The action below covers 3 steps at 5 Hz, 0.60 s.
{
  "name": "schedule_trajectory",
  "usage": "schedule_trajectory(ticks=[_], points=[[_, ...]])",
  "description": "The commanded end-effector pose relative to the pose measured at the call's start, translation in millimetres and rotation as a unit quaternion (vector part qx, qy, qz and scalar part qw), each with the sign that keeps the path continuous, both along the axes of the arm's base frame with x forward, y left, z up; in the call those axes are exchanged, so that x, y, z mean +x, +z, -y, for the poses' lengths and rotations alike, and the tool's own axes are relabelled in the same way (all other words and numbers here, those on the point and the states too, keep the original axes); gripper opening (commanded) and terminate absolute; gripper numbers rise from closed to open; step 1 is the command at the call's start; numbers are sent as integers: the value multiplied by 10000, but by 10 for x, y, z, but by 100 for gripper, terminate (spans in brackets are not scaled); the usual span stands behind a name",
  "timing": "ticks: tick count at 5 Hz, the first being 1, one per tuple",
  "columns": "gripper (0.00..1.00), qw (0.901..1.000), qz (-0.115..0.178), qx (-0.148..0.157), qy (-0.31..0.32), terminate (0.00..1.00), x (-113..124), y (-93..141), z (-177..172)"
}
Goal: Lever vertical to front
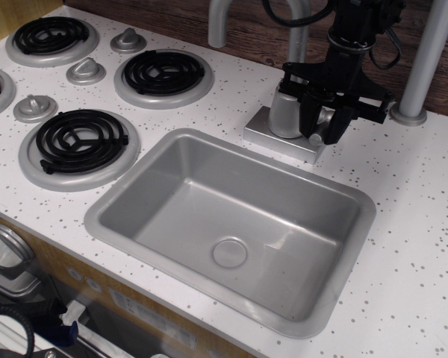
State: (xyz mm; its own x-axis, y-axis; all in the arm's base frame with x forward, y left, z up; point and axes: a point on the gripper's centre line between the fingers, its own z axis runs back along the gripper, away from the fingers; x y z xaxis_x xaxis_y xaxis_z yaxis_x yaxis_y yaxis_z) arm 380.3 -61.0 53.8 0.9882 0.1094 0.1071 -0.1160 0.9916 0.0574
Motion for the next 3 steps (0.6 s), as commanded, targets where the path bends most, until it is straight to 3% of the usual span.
schedule_trajectory(ticks=[1,2,3], points=[[0,9994,304,-140,0,0,77,91,-13],[0,9992,336,-226,-25,0,91,32,-32],[100,9992,351,-163,-29,0,71,72,-20]])
